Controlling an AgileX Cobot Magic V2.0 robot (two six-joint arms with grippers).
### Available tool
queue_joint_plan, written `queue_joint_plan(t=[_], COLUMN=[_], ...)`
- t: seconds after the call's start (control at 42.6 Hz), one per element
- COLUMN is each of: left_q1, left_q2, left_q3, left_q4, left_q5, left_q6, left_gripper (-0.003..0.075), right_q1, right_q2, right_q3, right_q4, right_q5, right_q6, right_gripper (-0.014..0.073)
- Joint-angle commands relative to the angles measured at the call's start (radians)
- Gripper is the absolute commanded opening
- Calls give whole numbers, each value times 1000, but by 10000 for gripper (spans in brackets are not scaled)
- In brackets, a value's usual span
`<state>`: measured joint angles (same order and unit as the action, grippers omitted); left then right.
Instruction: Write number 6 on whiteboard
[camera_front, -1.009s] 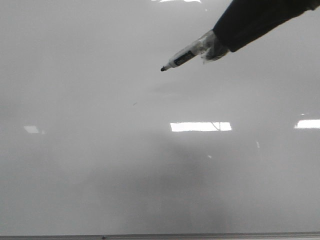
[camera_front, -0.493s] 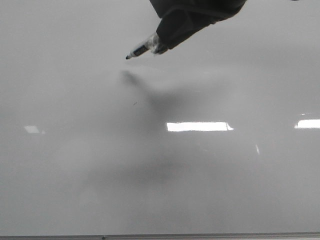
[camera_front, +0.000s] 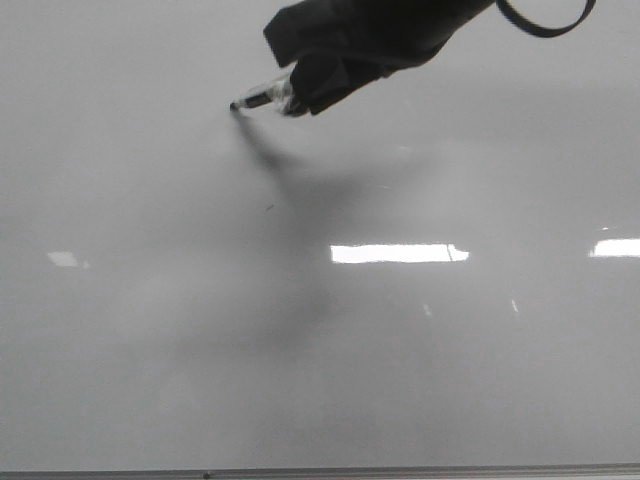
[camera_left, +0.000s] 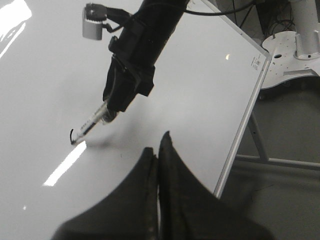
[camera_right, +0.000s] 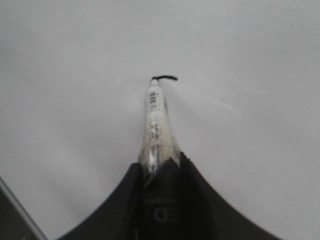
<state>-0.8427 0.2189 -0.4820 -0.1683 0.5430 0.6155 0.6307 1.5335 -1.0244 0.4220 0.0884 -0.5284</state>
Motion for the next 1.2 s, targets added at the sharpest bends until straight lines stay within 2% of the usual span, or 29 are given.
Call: queue_joint_plan(t=[0.0, 0.117, 0.258, 0.352, 0.54, 0.68, 0.821, 0.915, 1.009, 1.079, 1.173], left_q1=[1, 1, 1, 1, 1, 1, 1, 1, 1, 1, -6], left_q2=[9, 9, 9, 9, 9, 9, 9, 25, 110, 203, 335], left_q3=[-25, -25, -25, -25, -25, -25, -25, -29, -66, -106, -179], left_q4=[-16, -15, -15, -15, -15, -15, -19, 16, 109, 117, 100], left_q5=[-78, -78, -78, -78, -78, -78, -80, -80, -5, 36, 65], left_q6=[-9, -9, -9, -9, -9, -9, -19, -106, -189, -189, -170], left_gripper=[-20, -20, -20, -20, -20, -20, -20, -20, -20, -14, 70], right_q1=[17, 3, -66, -77, 6, 50, 59, 62, 80, 105, 132], right_q2=[13, 41, -29, -48, 66, -9, -190, -272, -315, -336, -357], right_q3=[-31, -17, 14, -7, -90, -71, -14, -5, -5, -5, -5], right_q4=[10, 10, 10, 10, 10, 8, -42, -103, -154, -172, -174], right_q5=[29, 88, 72, 71, 141, 149, 251, 397, 544, 607, 619], right_q6=[-7, -7, -6, -6, -16, -16, -47, -120, -231, -283, -286], right_gripper=[-68, -68, -62, -62, -62, -62, -62, -62, -60, -60, -60])
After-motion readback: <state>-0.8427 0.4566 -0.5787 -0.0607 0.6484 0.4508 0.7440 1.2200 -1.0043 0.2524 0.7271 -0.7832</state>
